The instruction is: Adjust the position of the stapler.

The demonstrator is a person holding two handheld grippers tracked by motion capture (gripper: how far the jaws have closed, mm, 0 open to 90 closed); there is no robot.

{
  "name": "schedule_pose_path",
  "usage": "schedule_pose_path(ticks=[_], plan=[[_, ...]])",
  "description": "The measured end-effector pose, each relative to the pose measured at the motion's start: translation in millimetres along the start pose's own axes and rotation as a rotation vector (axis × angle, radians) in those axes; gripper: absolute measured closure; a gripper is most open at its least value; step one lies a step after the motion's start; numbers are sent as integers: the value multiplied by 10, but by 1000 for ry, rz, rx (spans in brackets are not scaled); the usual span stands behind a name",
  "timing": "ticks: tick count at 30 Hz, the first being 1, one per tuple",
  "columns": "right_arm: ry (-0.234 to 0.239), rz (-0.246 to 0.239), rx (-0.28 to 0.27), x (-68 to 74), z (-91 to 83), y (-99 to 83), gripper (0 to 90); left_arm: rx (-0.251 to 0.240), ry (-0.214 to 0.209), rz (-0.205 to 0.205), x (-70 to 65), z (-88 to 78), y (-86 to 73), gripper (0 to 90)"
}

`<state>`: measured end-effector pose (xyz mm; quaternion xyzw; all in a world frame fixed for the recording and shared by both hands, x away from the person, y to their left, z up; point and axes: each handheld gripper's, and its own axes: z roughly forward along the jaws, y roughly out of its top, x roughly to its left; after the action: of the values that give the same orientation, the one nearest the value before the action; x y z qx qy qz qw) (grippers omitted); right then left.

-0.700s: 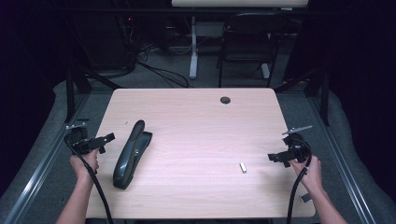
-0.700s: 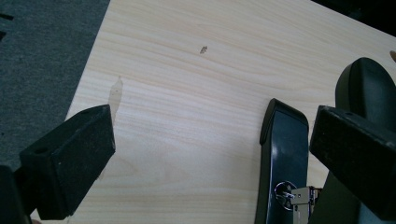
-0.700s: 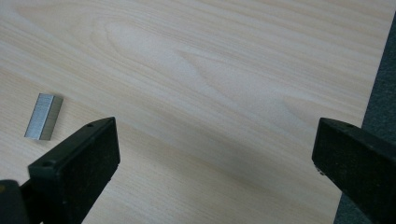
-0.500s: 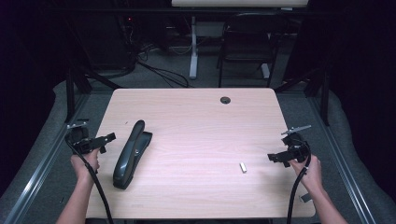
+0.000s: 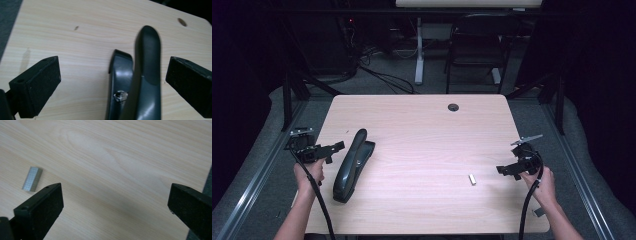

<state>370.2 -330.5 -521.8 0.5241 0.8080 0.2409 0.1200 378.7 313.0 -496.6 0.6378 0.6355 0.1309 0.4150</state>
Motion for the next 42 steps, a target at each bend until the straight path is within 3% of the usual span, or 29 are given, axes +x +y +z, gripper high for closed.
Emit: schedule_pose_path(ticks=[3,7,13,16,17,18,21,26,27,28,35,39,40,42], plan=[[15,-2,-25,-23,-35,3,0,1,-44,58,-87,0,-11,0],[17,-1,-21,-19,-28,1,0,16,-59,98,-202,12,-18,0],[17,-20,-3,15,-1,20,0,47,-27,175,-373,44,-44,0],[16,-26,12,25,26,15,0,89,-15,211,-437,96,-65,0],[20,-24,24,29,32,13,0,109,9,245,-483,131,-86,12],[20,-24,24,29,32,13,0,109,9,245,-483,131,-86,33],[6,-44,30,41,43,22,1,135,47,311,-562,189,-128,110],[-1,-50,41,51,53,25,1,155,66,317,-590,229,-139,193],[2,-48,47,47,60,25,3,160,73,319,-592,242,-145,277],[-5,-46,48,47,61,23,4,177,78,323,-583,261,-151,301],[7,-55,61,61,79,29,19,162,102,329,-552,289,-177,446],[4,-61,61,86,93,33,22,157,90,330,-512,315,-185,511],[7,-64,58,104,83,35,25,160,70,335,-508,327,-196,556],[-5,-73,54,125,67,28,27,159,83,358,-523,337,-214,563]])
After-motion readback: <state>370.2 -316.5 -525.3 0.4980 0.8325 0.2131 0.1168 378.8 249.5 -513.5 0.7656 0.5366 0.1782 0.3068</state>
